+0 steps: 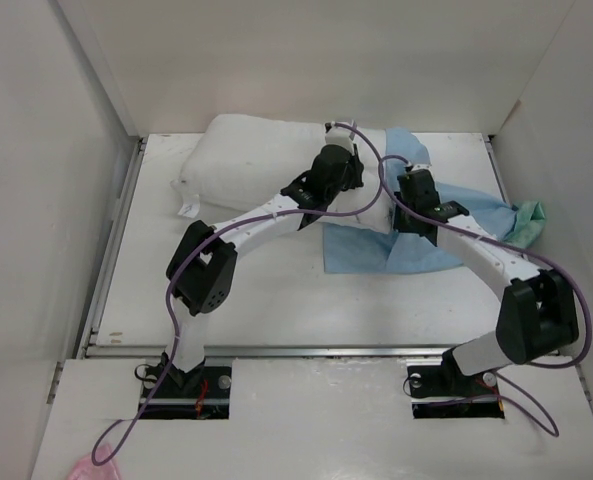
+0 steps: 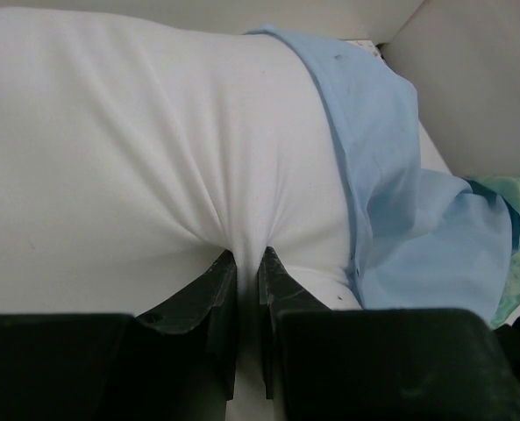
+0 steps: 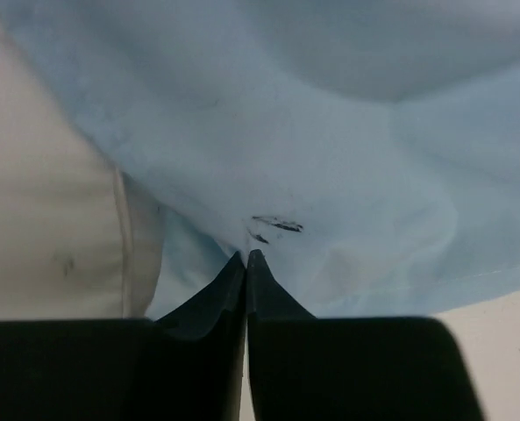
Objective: Put the pillow into the pillowcase
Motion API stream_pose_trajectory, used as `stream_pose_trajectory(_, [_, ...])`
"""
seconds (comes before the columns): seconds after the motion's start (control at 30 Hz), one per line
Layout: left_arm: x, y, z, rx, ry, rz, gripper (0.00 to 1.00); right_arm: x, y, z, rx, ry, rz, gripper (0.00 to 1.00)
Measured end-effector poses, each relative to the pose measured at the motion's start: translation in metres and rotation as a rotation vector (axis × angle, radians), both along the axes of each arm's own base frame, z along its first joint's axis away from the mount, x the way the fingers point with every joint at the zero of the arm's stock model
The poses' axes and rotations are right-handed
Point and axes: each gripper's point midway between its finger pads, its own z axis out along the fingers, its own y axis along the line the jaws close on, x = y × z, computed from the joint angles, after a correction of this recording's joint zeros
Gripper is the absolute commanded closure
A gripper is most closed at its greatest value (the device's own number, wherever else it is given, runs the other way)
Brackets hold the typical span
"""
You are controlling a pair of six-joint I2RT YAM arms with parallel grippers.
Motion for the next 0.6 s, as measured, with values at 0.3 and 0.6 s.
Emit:
stream_pose_trajectory(0.3, [0.001,-0.002,-0.001,-0.049,0.024,0.047,1.00,-0.006,0.007,0.056,0.092,-0.142,0.026,1.00])
stream_pose_trajectory(0.6, [0.010,-0.035,0.009,-0.147,0.055,0.242,1.00,-0.042,0.049,0.142,0.332,-0.301,0.274,1.00])
